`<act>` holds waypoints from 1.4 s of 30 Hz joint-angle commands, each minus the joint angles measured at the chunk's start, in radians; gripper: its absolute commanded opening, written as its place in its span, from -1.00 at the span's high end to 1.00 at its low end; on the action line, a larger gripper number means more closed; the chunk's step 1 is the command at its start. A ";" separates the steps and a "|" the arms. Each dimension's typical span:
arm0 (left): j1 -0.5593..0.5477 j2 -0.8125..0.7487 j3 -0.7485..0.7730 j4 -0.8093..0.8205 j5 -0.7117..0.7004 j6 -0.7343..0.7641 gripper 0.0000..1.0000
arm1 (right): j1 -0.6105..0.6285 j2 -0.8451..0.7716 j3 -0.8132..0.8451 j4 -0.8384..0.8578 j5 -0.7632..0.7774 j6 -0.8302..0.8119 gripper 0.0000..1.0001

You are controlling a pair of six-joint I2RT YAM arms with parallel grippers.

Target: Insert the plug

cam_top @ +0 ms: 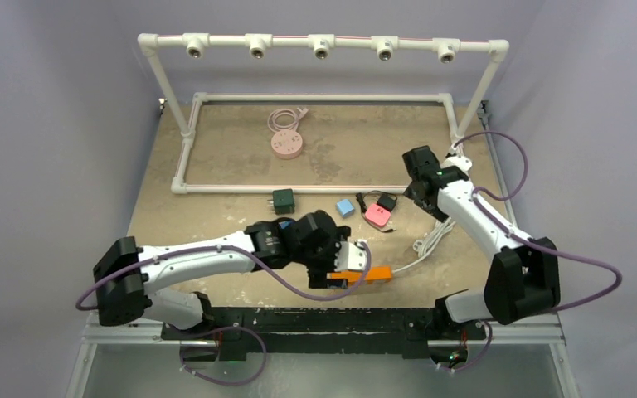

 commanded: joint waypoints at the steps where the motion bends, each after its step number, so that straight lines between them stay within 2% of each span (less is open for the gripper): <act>1: -0.097 0.059 -0.028 0.080 -0.136 -0.050 -0.66 | -0.066 -0.080 0.030 0.091 -0.063 -0.151 -0.60; 6: -0.131 0.121 -0.066 0.180 -0.214 -0.040 -0.58 | -0.124 -0.170 0.010 0.142 -0.128 -0.212 -0.64; 12: -0.141 0.206 -0.044 0.192 -0.227 -0.063 -0.51 | -0.152 -0.208 0.036 0.166 -0.161 -0.258 -0.65; 17: -0.139 0.244 -0.026 0.180 -0.233 -0.075 -0.28 | -0.157 -0.216 0.041 0.179 -0.186 -0.270 -0.65; 23: -0.033 0.324 0.072 0.075 -0.024 -0.120 0.23 | -0.165 -0.244 0.044 0.205 -0.221 -0.313 -0.63; 27: 0.032 0.364 0.104 0.048 0.070 -0.132 0.46 | -0.166 -0.245 0.051 0.194 -0.256 -0.334 -0.60; 33: 0.132 0.506 0.207 -0.076 0.265 -0.200 0.56 | -0.166 -0.316 0.004 0.206 -0.349 -0.373 -0.62; 39: 0.185 0.620 0.265 -0.128 0.405 -0.242 0.47 | -0.165 -0.328 -0.028 0.182 -0.384 -0.383 -0.64; 42: 0.220 0.702 0.310 -0.197 0.466 -0.211 0.48 | -0.166 -0.310 -0.030 0.179 -0.414 -0.396 -0.71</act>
